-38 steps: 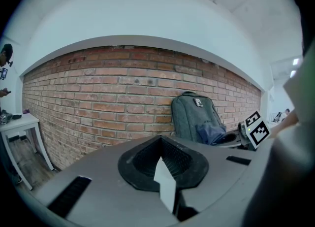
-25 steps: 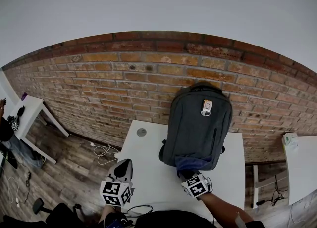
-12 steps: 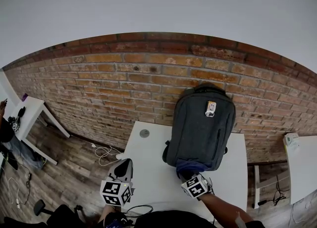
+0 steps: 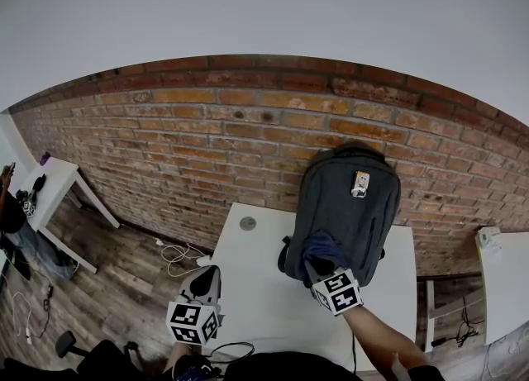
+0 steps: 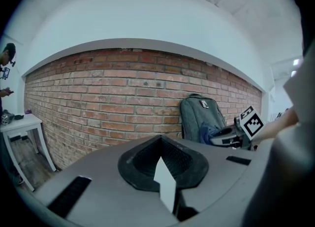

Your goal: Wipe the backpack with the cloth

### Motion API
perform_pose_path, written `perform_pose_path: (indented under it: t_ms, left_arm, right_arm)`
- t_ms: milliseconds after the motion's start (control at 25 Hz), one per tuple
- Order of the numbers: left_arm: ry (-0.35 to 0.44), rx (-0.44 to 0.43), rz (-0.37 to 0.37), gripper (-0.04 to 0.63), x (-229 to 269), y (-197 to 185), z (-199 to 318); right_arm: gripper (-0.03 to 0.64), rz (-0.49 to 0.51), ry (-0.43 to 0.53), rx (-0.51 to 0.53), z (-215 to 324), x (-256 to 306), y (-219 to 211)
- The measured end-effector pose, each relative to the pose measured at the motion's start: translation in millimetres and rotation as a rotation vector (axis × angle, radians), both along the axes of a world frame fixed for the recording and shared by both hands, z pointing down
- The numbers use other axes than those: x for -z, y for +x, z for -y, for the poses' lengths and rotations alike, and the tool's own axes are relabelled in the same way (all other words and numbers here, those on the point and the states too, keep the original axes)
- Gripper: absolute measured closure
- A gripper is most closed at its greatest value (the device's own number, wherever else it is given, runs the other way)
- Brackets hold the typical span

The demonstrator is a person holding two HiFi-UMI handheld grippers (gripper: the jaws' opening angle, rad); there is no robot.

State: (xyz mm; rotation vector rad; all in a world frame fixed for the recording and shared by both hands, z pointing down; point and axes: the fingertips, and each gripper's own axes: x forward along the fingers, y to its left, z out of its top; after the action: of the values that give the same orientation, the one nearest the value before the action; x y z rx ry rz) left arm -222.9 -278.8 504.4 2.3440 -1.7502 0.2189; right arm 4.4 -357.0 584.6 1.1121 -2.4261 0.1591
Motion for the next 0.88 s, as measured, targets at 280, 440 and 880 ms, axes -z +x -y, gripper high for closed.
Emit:
perform_pose_path:
  t_ms: [280, 440, 880]
  left_arm:
    - [0.003, 0.000, -0.004, 0.598, -2, -8, -3]
    - [0.001, 0.007, -0.001, 0.598, -2, -16, -2]
    - [0.006, 0.039, 0.004, 0.598, -1, -40, -2]
  right_arm:
    - [0.588, -0.004, 0.121, -0.089, 53, 63, 19]
    - [0.588, -0.002, 0.173, -0.126, 83, 95, 27]
    - [0.587, 0.019, 0.251, -0.194, 153, 163, 30]
